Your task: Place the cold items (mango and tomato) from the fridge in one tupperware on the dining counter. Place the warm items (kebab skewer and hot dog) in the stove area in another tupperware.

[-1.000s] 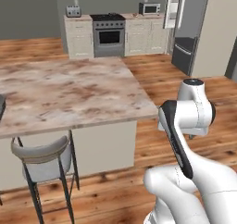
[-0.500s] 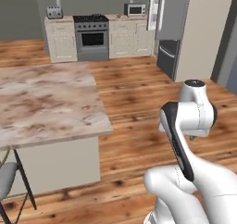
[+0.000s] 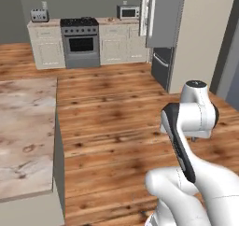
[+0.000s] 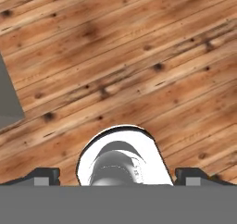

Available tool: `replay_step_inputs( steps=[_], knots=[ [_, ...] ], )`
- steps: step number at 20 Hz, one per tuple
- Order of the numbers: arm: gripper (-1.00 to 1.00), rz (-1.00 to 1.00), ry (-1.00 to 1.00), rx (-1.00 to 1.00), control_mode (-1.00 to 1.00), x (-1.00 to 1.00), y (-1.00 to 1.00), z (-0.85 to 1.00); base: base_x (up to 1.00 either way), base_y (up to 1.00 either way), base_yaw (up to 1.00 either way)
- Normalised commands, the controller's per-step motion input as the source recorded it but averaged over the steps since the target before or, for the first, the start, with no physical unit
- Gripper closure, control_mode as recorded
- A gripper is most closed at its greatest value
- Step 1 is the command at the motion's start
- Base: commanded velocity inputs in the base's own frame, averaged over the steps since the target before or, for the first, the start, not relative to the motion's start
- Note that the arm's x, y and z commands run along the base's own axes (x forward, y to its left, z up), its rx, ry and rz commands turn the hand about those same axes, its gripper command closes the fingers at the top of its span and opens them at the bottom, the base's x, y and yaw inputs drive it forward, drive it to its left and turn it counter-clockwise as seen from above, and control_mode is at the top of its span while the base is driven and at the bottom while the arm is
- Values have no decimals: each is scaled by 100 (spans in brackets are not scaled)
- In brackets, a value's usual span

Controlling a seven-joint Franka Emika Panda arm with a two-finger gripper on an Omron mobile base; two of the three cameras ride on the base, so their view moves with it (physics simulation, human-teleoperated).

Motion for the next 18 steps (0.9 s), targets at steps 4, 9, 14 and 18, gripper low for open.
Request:
replay_step_inputs(
  steps=[4, 9, 14, 18],
  knots=[
    [-100, 0, 0, 0, 100, 0, 0, 0, 100, -89, 23],
    [-100, 0, 0, 0, 100, 0, 0, 0, 100, -52, 19],
    [-100, 0, 0, 0, 100, 0, 0, 0, 100, -9, 9],
    [-100, 0, 0, 0, 100, 0, 0, 0, 100, 0, 3]
  ],
)
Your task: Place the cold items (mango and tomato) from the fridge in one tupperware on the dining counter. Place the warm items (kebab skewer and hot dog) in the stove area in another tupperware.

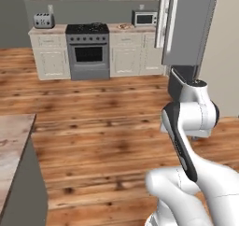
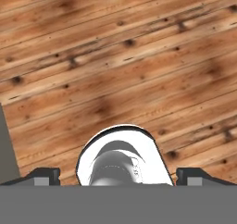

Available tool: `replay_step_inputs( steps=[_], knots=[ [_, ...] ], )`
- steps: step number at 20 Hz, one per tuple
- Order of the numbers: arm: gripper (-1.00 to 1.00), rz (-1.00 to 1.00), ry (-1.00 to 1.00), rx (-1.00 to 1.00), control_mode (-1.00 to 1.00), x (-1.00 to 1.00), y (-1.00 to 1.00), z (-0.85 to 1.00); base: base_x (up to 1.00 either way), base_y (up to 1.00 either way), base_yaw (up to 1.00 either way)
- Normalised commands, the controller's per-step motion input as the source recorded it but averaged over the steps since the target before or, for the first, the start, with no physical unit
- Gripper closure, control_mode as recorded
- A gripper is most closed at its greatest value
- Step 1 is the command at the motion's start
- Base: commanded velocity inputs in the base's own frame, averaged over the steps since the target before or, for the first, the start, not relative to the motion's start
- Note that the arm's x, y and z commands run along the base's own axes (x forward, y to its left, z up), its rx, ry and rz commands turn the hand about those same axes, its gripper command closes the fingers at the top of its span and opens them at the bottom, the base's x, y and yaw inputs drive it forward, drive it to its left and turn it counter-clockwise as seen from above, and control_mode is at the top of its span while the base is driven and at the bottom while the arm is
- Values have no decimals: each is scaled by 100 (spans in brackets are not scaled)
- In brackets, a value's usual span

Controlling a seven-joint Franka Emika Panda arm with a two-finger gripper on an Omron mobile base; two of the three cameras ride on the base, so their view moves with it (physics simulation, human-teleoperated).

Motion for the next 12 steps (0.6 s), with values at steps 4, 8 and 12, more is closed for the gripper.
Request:
replay_step_inputs(
  steps=[4, 8, 12],
  knots=[
    [-100, 0, 0, 0, 100, 0, 0, 0, 100, 0, 0],
    [-100, 0, 0, 0, 100, 0, 0, 0, 100, 12, 0],
    [-100, 0, 0, 0, 100, 0, 0, 0, 100, 34, -11]
  ],
)
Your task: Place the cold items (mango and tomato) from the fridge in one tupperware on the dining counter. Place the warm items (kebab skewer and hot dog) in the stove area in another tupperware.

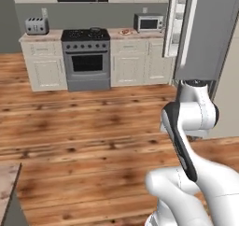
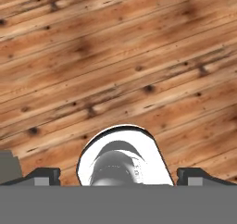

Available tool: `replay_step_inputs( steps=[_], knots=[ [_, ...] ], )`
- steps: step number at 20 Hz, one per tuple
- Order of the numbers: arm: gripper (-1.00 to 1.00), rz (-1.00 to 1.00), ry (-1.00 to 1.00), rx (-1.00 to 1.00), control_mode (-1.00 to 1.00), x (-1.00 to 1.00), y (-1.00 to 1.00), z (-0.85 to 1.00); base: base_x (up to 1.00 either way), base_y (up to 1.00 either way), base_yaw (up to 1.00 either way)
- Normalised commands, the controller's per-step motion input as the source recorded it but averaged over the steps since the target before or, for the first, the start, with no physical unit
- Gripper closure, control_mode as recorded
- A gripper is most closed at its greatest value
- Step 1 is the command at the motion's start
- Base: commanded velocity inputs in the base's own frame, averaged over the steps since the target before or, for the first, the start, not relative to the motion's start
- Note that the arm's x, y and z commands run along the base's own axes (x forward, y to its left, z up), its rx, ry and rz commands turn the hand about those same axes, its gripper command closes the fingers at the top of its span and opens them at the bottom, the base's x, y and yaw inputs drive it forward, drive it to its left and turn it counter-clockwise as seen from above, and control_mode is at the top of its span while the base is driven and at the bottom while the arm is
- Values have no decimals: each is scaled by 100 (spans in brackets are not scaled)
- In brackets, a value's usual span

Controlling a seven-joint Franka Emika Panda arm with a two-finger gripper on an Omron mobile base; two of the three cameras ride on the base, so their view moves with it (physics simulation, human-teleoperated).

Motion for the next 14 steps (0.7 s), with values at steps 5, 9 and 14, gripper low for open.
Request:
replay_step_inputs(
  steps=[5, 9, 14],
  knots=[
    [-100, 0, 0, 0, 100, 0, 0, 0, 100, 88, -24],
    [-100, 0, 0, 0, 100, 0, 0, 0, 100, 22, -8],
    [-100, 0, 0, 0, 100, 0, 0, 0, 100, -11, 6]
  ],
)
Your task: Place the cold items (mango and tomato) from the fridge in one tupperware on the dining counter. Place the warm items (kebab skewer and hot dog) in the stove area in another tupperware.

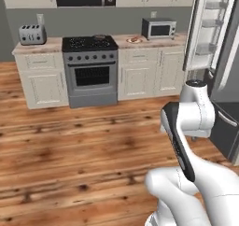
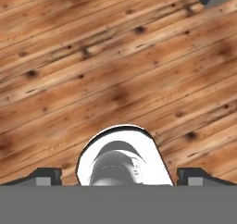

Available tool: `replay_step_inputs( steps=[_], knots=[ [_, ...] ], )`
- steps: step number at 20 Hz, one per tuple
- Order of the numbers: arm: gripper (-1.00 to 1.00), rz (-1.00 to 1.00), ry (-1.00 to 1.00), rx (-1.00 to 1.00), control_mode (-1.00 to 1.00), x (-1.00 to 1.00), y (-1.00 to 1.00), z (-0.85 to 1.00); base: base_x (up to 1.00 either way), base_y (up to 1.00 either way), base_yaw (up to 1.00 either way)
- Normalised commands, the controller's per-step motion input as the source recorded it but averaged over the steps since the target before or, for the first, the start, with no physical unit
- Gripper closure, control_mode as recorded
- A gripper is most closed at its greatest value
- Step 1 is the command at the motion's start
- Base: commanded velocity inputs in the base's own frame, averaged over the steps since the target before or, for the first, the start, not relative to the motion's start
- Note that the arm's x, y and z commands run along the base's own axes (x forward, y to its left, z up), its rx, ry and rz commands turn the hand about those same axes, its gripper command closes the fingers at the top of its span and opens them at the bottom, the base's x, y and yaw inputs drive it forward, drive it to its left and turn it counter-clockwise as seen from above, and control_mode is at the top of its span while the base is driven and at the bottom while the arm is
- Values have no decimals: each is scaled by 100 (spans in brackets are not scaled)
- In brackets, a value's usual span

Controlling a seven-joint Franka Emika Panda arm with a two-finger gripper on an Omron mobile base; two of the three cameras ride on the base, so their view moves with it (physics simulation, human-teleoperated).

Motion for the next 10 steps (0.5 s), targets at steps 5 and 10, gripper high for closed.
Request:
replay_step_inputs(
  steps=[5, 10],
  knots=[
    [-100, 0, 0, 0, 100, 0, 0, 0, 100, 0, 1],
    [-100, 0, 0, 0, 100, 0, 0, 0, 100, 11, -15]
  ],
)
